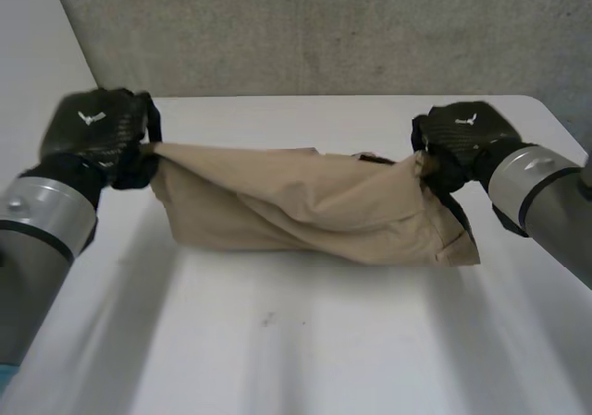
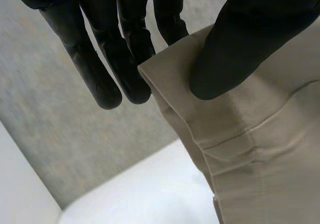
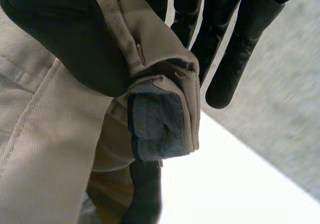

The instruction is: Fold the shorts.

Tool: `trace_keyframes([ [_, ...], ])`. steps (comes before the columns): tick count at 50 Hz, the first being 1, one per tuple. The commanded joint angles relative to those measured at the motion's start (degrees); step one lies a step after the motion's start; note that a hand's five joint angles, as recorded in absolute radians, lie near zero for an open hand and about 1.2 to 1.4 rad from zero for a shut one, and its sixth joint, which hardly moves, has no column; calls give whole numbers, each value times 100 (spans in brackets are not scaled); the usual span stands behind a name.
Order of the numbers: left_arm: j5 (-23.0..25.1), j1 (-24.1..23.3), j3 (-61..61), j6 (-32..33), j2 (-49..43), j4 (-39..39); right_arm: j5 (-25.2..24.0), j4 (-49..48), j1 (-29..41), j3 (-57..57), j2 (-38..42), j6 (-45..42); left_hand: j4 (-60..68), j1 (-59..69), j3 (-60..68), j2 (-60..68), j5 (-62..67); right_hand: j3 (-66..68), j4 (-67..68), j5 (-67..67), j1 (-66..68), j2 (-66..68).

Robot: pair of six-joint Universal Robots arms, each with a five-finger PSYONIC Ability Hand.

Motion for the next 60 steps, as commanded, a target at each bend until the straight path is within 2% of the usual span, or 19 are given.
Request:
trace_keyframes([
  [1, 31, -96, 873, -89, -2024, -6, -66, 88, -29, -771, 1382, 258, 1156, 1483, 1184, 1143, 1474, 1326, 1203, 1583, 2405, 1310],
  [5, 31, -106, 1326, -88, -2559, -6, -13, 62, -20, -1150, 1938, 275, 1125, 1452, 1152, 1112, 1442, 1326, 1203, 1583, 2405, 1310],
  [6, 31, -106, 1613, -88, -2828, -15, 13, 53, -20, -1228, 2025, 284, 709, 1035, 736, 696, 1026, 782, 659, 1039, 1862, 766],
  [7, 31, -106, 1851, -114, -3057, -15, 92, 44, -20, -1342, 2156, 284, -145, 182, -117, -158, 173, -772, -895, -515, 308, -788],
  [8, 40, -106, 1958, -115, -3147, -15, 136, 36, -11, -1387, 2201, 293, -753, -426, -726, -766, -436, -1704, -1826, -1447, -624, -1719],
  [9, 40, -106, 1959, -115, -3147, -15, 180, 36, -11, -1422, 2228, 293, -759, -432, -732, -772, -442, -2346, -2468, -2089, -1266, -2361],
  [10, 49, -106, 2115, -115, -3269, -15, 268, 27, -2, -1484, 2245, 302, -1991, -1665, -1964, -2004, -1674, -3235, -3357, -2978, -2155, -3250],
  [11, 49, -106, 2117, -115, -3271, -15, 269, 27, -2, -1484, 2246, 302, -2004, -1677, -1976, -2017, -1686, -3244, -3366, -2987, -2164, -3259],
  [12, 49, -114, 2213, -123, -3323, -15, 347, -25, -11, -1484, 2246, 337, -2986, -2660, -2959, -2999, -2669, -3977, -4099, -3719, -2897, -3992],
  [13, 57, -123, 2231, -124, -3306, -24, 348, -26, -11, -1484, 2246, 337, -3629, -3302, -3602, -3642, -3312, -3984, -4107, -3727, -2904, -3999],
  [16, 57, -210, 2161, -115, -3166, -76, 365, -149, -20, -1327, 1984, 355, -4323, -3996, -4295, -4335, -4005, -4203, -4325, -3946, -3123, -4218],
  [20, 58, -316, 1819, -97, -2735, -129, 330, -149, -55, -1089, 1499, 319, -4561, -4234, -4533, -4574, -4243, -4203, -4325, -3946, -3123, -4218],
  [22, 58, -317, 1635, -71, -2569, -121, 286, -219, -72, -703, 956, 258, -4561, -4234, -4533, -4574, -4243, -4136, -4258, -3879, -3056, -4151],
  [26, 93, -317, 1019, -53, -2032, -94, 242, -228, -55, -465, 620, 240, -4544, -4217, -4517, -4557, -4227, -4085, -4208, -3828, -3005, -4100],
  [29, 93, -317, 737, -44, -1812, -86, 137, -184, -28, 78, 68, -153, -4527, -4200, -4500, -4540, -4210, -3951, -4073, -3694, -2871, -3966],
  [33, 93, -317, 324, -44, -1548, -86, 128, -193, -20, 536, -197, -558, -4460, -4133, -4432, -4473, -4142, -3883, -4006, -3626, -2803, -3899],
  [42, 84, -211, -194, -44, -1609, -16, 181, -193, 217, 1134, -312, -718, -4292, -3965, -4264, -4304, -3974, -3615, -3738, -3358, -2535, -3631],
  [50, 84, -194, -212, -44, -1970, 372, 198, -1089, 341, 2040, -338, -735, -4140, -3813, -4113, -4153, -3823, -3345, -3467, -3088, -2265, -3360],
  [60, 93, -167, 131, 298, -2673, 714, 181, -1756, 367, 2523, -304, -744, -4157, -3830, -4130, -4170, -3840, -4034, -4157, -3777, -2954, -4049],
])
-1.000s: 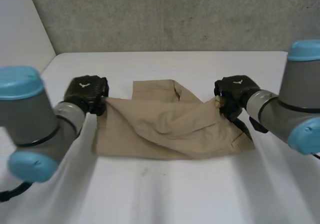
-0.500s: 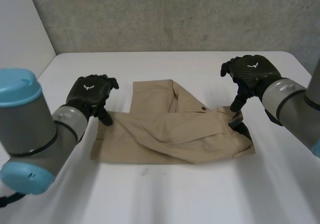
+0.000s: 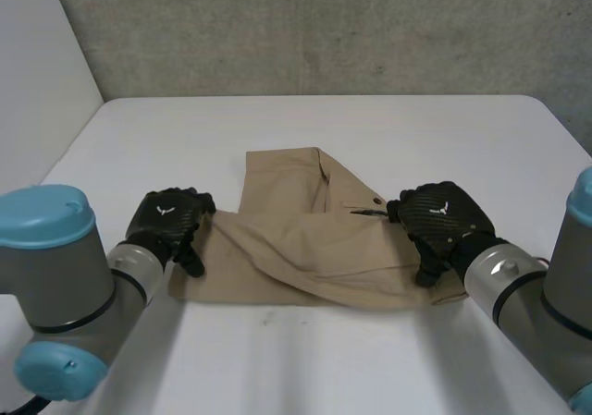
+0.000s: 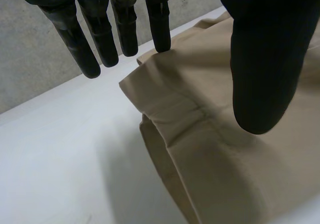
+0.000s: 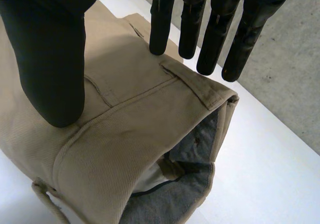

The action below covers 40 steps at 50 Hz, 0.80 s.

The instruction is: Fold the shorts.

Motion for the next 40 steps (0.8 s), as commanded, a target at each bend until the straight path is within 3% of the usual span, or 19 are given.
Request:
trace_keyframes([
  [1, 6, 2, 289, 401, -484, 137, 7, -497, 54, 240, 186, -13, 455, 333, 414, 406, 377, -100, -93, -6, 299, -86],
  [6, 14, 11, 360, 649, -590, 146, 33, -824, 81, 241, 503, -49, 455, 333, 414, 406, 377, 439, 445, 532, 838, 453],
  [7, 14, 11, 360, 666, -599, 146, 33, -928, 72, 232, 582, -57, 455, 333, 414, 406, 377, 1655, 1661, 1748, 2053, 1668],
  [8, 14, 11, 360, 666, -599, 146, 33, -929, 72, 232, 582, -57, 455, 333, 414, 406, 377, 1667, 1673, 1760, 2065, 1680],
  [10, 14, 2, 360, 666, -590, 154, 50, -1104, 28, 127, 635, -40, 472, 350, 430, 423, 394, 4445, 4451, 4538, 4844, 4459],
  [12, 14, 2, 351, 666, -590, 146, 51, -1131, 19, 57, 626, -31, 472, 350, 430, 423, 394, 5236, 5242, 5329, 5635, 5250],
  [29, 32, -7, 228, 666, -467, 93, 209, -588, -33, -770, 855, 769, 639, 517, 598, 590, 561, 5244, 5250, 5337, 5642, 5257],
  [33, 32, 2, 193, 666, -458, 75, 95, -254, -191, -621, 584, 769, 942, 820, 901, 893, 864, 3538, 3545, 3631, 3937, 3552],
  [40, 32, 11, 272, 675, -546, 137, -63, -95, -534, -226, -567, 708, 3209, 3087, 3167, 3160, 3131, 2979, 2986, 3073, 3378, 2993],
])
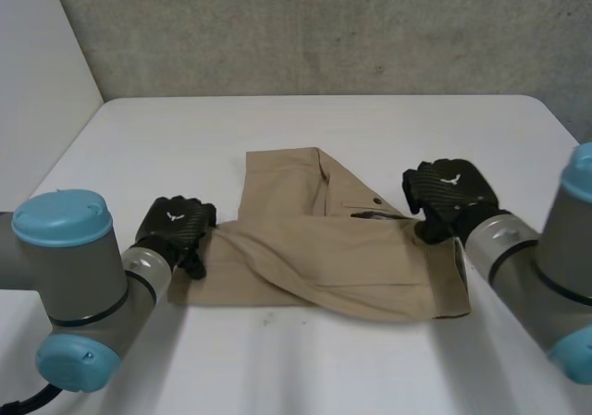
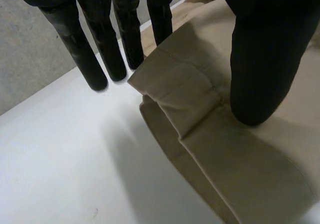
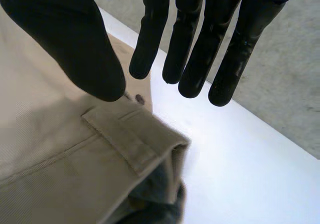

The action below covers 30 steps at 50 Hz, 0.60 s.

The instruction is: Fold the shorts.

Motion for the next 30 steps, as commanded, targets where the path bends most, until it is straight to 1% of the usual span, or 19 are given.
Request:
trace_keyframes([
  [1, -1, 11, 72, 10, -88, 51, -268, 350, -408, 488, -1265, -94, 2201, 2104, 2166, 2174, 2215, 34, 31, -78, 828, 40],
  [2, -1, 11, 81, 10, -106, 51, -268, 350, -408, 489, -1266, -94, 2334, 2237, 2299, 2307, 2348, 34, 30, -79, 827, 39],
  [3, -1, 11, 116, 10, -123, 51, -381, 463, -417, 541, -1335, -129, 2602, 2505, 2567, 2575, 2616, -100, -103, -212, 694, -95],
  [5, -1, 11, 134, 10, -141, 51, -575, 806, -452, 629, -1520, -191, 2722, 2625, 2687, 2695, 2737, -419, -423, -532, 375, -414],
  [6, -1, 11, 169, 10, -193, 51, -576, 807, -452, 629, -1520, -191, 3122, 3025, 3087, 3095, 3136, -421, -424, -533, 373, -415],
  [9, -1, 20, 213, 19, -246, 34, -865, 1377, -461, 778, -1775, -331, 4766, 4669, 4731, 4739, 4780, -1662, -1666, -1775, -868, -1657],
  [10, -1, 20, 213, 19, -246, 34, -866, 1378, -461, 779, -1775, -332, 4772, 4675, 4737, 4745, 4787, -1665, -1669, -1778, -871, -1660],
  [12, -1, 64, 204, 10, -212, 8, -1041, 1606, -461, 962, -1863, -611, 4772, 4675, 4737, 4745, 4787, -2218, -2221, -2330, -1424, -2213],
  [13, 7, 108, 204, 10, -159, -1, -1042, 1607, -461, 963, -1863, -613, 4772, 4675, 4737, 4745, 4787, -2220, -2224, -2333, -1427, -2215],
  [14, 8, 126, 196, 10, -132, -10, -1068, 1633, -461, 1233, -1959, -935, 4772, 4675, 4737, 4745, 4787, -2270, -2274, -2383, -1477, -2265],
  [16, 8, 178, 187, 1, -10, -19, -1059, 1625, -470, 1305, -1969, -999, 4772, 4675, 4737, 4745, 4787, -2288, -2291, -2400, -1494, -2282],
  [22, -1, 187, 187, -8, 237, -45, -1112, 1238, -461, 1710, -1951, -1105, 4772, 4675, 4737, 4745, 4787, -2557, -2560, -2669, -1763, -2552],
  [28, -1, 196, 231, -25, 246, -72, -1077, 378, -408, 2193, -1785, -1105, 4772, 4675, 4737, 4745, 4787, -2691, -2695, -2804, -1898, -2686],
  [29, -1, 205, 231, -34, 246, -72, -1077, 377, -408, 2194, -1784, -1105, 4772, 4675, 4737, 4745, 4787, -2691, -2695, -2804, -1898, -2686],
  [30, -1, 196, 239, -34, 237, -72, -1068, 81, -382, 2350, -1654, -1105, 4772, 4675, 4737, 4745, 4787, -2708, -2712, -2820, -1914, -2703],
])
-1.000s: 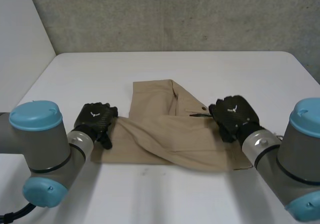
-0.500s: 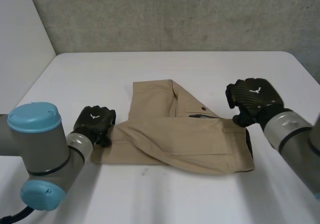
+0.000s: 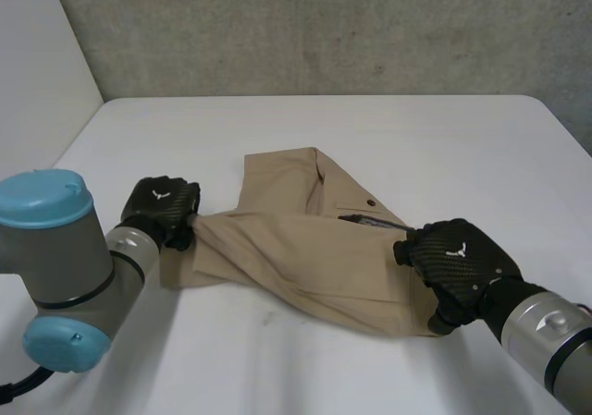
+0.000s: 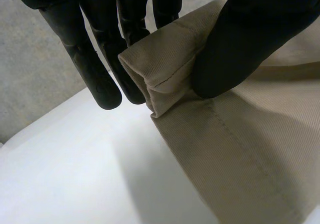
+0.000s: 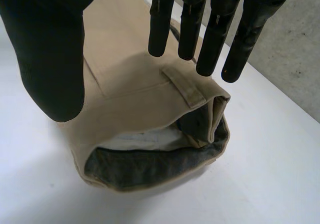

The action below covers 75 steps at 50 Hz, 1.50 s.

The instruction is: Fold the shorts.

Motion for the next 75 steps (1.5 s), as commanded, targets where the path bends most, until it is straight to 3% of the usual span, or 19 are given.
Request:
trace_keyframes([
  [1, -1, -3, 41, -20, -4, -17, 63, -953, 79, 484, 289, 26, 1180, 1782, 1231, 1164, 1474, 118, 139, 121, 433, 122],
  [9, -1, -3, 77, -20, -65, -17, 187, -1358, 115, 607, 694, 26, 1180, 1782, 1231, 1164, 1474, 134, 156, 138, 449, 139],
  [16, -9, -3, 77, -20, -56, -17, 581, -1840, 264, 625, 904, 0, 1180, 1782, 1231, 1164, 1474, 436, 457, 440, 751, 441],
  [20, -9, -11, 41, -20, -30, -52, 749, -2132, 326, 598, 1212, -26, 1180, 1782, 1231, 1164, 1474, 1362, 1383, 1366, 1677, 1367],
  [21, -9, -20, 15, -20, 5, -130, 845, -2184, 369, 546, 1378, -87, 1180, 1782, 1231, 1164, 1474, 2511, 2533, 2515, 2826, 2516],
  [23, -9, -20, 6, -20, 14, -166, 881, -2193, 387, 528, 1423, -114, 1180, 1782, 1231, 1164, 1474, 3139, 3160, 3143, 3454, 3144],
  [25, -9, -55, -11, -20, 23, -297, 986, -2193, 405, 475, 1459, -193, 1180, 1782, 1231, 1164, 1474, 5190, 5211, 5193, 5505, 5194],
  [31, -9, -90, -55, -20, 320, -876, 1127, -2123, 361, 247, 1091, -150, 1180, 1782, 1231, 1164, 1474, 5208, 5230, 5212, 5523, 5213],
  [38, 8, -82, -161, 15, 1199, -1580, 1109, -1683, 299, -61, 8, -167, 1180, 1782, 1231, 1164, 1474, 5208, 5230, 5212, 5523, 5213],
  [41, 34, -47, -126, 15, 1796, -1914, 1066, -606, 308, -665, -579, -132, 1180, 1782, 1231, 1164, 1474, 5208, 5230, 5212, 5523, 5213],
  [47, 683, -29, -143, -2, 2799, -2266, 864, 607, 326, -1212, -677, -97, 1180, 1782, 1231, 1164, 1474, 5208, 5230, 5212, 5523, 5213],
  [49, 851, -29, -196, -20, 2844, -2275, 793, 953, 308, -1221, -677, -62, 1180, 1782, 1231, 1164, 1474, 5198, 5219, 5201, 5513, 5202],
  [50, 904, -29, -231, -29, 2853, -2267, 723, 1058, 308, -1195, -677, -18, 1132, 1734, 1184, 1116, 1426, 3599, 3620, 3602, 3914, 3604],
  [51, 974, -29, -327, -38, 2818, -2258, 636, 1172, 360, -1108, -668, 139, 1082, 1683, 1133, 1066, 1376, 985, 1006, 989, 1300, 990],
  [52, 984, -38, -371, -29, 2783, -2258, 487, 1112, 370, -950, -660, 358, 1048, 1650, 1099, 1032, 1342, 643, 664, 646, 958, 647],
  [61, 940, -3, -56, 15, 1544, -2135, -489, 295, 299, 87, -625, 993, 1048, 1649, 1099, 1032, 1342, -134, -113, -131, 181, -130],
  [75, 430, -3, 1103, -46, 200, -2117, -490, -549, 405, 967, -256, 941, 1048, 1649, 1099, 1032, 1342, -35, -14, -31, 280, -30],
])
